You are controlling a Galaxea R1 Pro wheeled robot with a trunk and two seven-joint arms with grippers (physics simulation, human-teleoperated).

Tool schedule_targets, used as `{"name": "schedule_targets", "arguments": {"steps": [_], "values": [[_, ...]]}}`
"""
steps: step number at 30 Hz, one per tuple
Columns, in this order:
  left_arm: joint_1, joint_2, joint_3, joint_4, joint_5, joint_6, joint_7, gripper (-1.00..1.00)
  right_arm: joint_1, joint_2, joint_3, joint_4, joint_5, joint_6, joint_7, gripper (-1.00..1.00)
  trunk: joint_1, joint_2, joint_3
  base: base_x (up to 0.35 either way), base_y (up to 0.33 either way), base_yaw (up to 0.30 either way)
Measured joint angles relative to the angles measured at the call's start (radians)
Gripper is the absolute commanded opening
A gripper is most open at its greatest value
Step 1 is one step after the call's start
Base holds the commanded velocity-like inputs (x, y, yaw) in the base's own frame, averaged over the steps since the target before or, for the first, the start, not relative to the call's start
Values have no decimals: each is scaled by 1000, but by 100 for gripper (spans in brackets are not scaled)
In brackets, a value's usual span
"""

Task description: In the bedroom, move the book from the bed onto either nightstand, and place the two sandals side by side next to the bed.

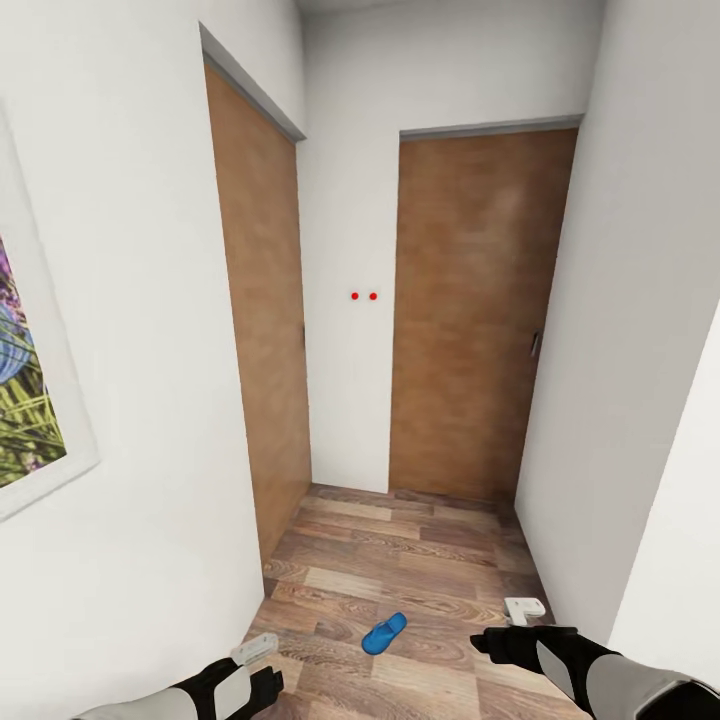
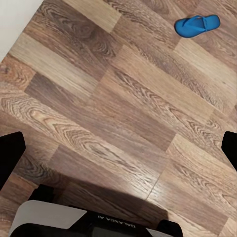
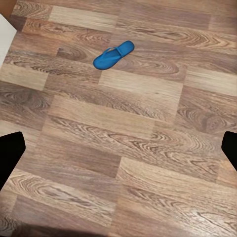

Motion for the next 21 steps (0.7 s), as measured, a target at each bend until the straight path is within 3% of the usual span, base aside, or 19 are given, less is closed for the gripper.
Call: {"name": "schedule_targets", "arguments": {"steps": [21], "values": [[0,0,-1,-5,-2,0,-9,100,0,0,-1,0,-2,3,1,100,0,0,0,0,0,1]]}}
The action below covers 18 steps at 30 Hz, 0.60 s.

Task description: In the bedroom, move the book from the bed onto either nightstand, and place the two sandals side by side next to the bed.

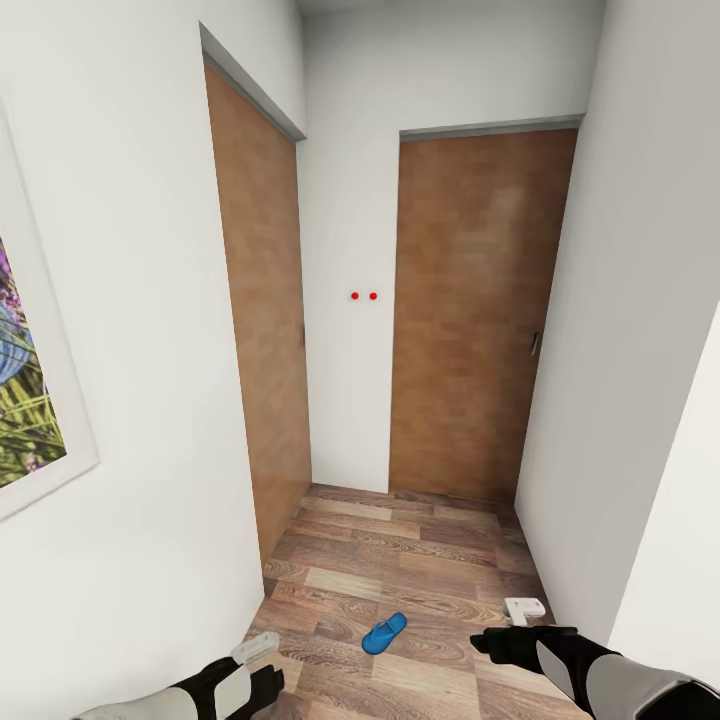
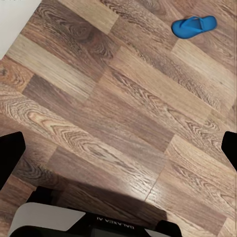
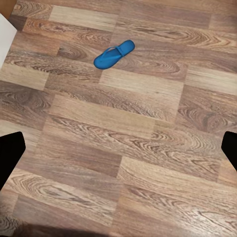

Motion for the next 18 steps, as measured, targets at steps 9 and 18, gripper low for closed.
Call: {"name": "schedule_targets", "arguments": {"steps": [9,18], "values": [[0,-10,-1,-39,-1,6,-9,100,0,3,-2,0,0,18,-14,100,0,0,0,0,0,0],[-2,-17,-1,-281,-4,201,-3,100,0,57,-9,-5,-6,93,-102,100,0,0,0,0,0,0]]}}
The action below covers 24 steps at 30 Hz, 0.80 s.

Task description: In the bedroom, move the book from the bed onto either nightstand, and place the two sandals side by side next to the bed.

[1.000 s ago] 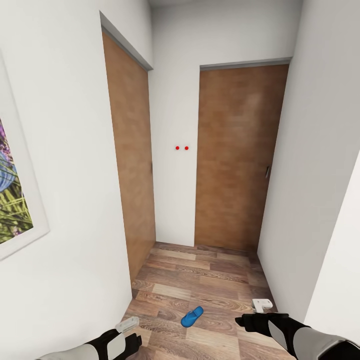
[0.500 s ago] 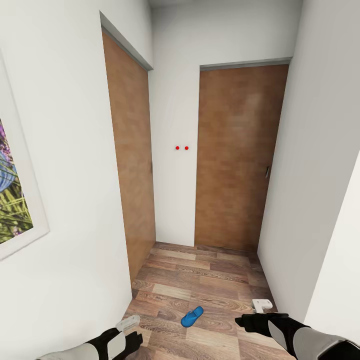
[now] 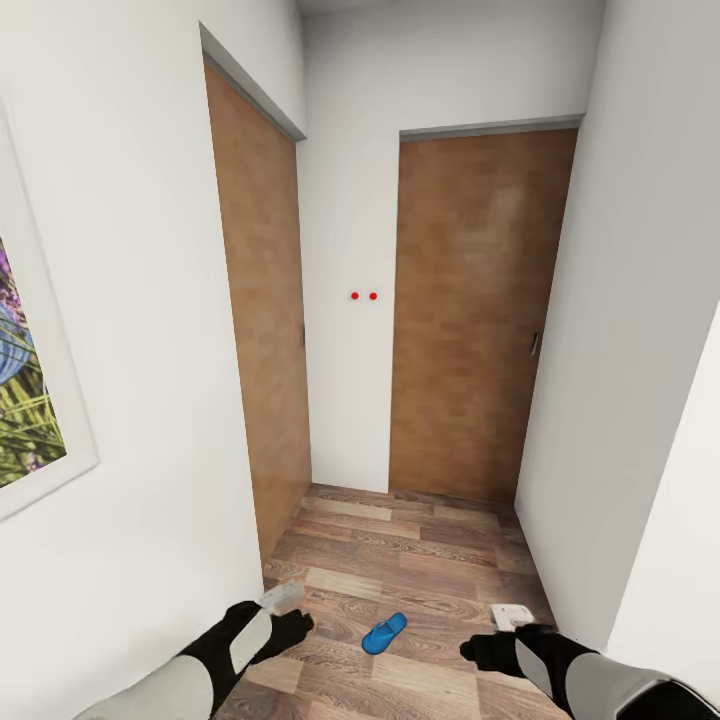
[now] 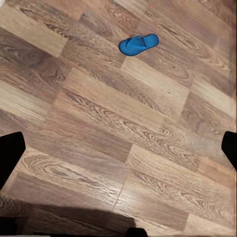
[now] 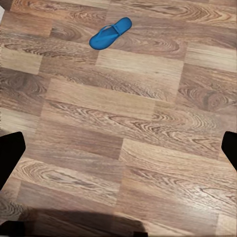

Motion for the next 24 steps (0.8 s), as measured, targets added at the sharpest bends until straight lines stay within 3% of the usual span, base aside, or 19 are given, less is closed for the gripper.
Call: {"name": "schedule_targets", "arguments": {"steps": [6,7,10,21,23,24], "values": [[0,-2,1,-172,3,157,77,100,-1,39,-1,0,-3,13,-22,100,0,0,0,0,0,0],[0,-6,1,-235,7,211,117,100,-2,57,-2,-1,-4,17,-47,100,0,0,0,0,0,0],[-2,-15,0,-301,12,258,143,100,-4,76,-3,-1,-5,24,-83,100,0,0,0,0,0,0],[-7,-44,-2,-415,44,375,166,100,-10,121,-5,-3,-7,36,-151,100,0,0,0,0,0,0],[-9,-54,-2,-426,60,400,168,100,-11,129,-5,-6,-8,36,-157,100,0,0,0,0,0,0],[-20,-65,-2,-437,85,428,171,100,-16,139,-5,-17,-9,36,-161,100,0,0,0,0,0,0]]}}
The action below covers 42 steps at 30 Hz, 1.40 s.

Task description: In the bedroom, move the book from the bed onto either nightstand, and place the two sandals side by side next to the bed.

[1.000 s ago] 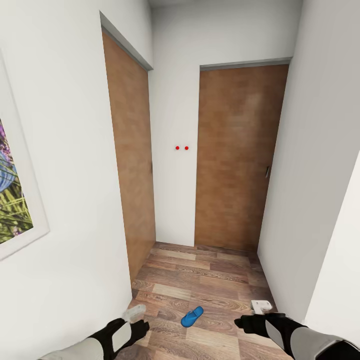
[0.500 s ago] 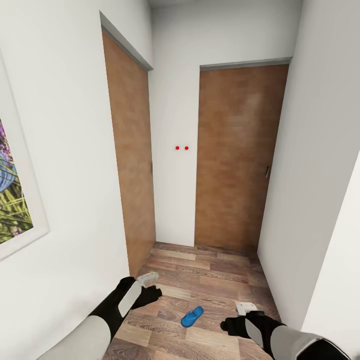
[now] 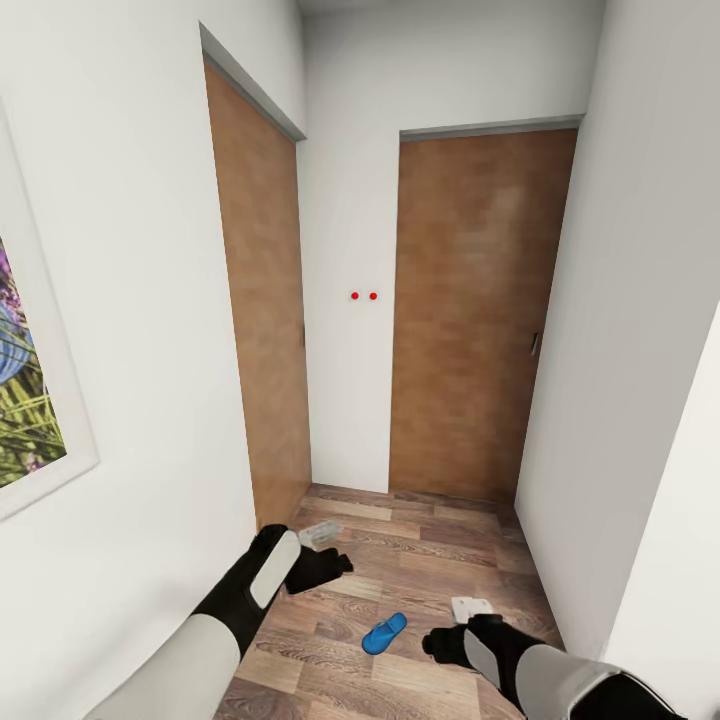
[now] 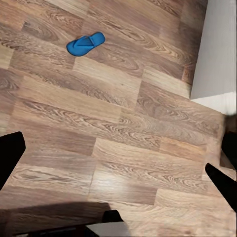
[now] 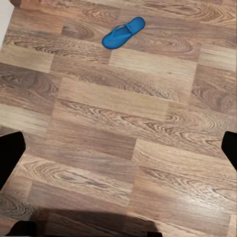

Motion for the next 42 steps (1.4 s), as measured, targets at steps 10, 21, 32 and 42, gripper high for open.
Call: {"name": "schedule_targets", "arguments": {"steps": [10,21,32,42], "values": [[-215,-15,-1,-18,70,37,3,100,-13,24,2,-51,-113,1,-16,100,0,0,0,0,0,0],[-365,-17,-8,-58,194,140,0,100,-75,84,0,-82,-288,-3,-137,100,0,0,0,0,0,0],[-377,-17,-22,-250,229,148,-9,100,-85,101,2,-138,-301,-8,-145,100,0,0,0,0,0,0],[-377,-17,-128,-314,239,148,-7,100,-86,102,3,-143,-301,-7,-156,100,0,0,-4,0,0,11]]}}
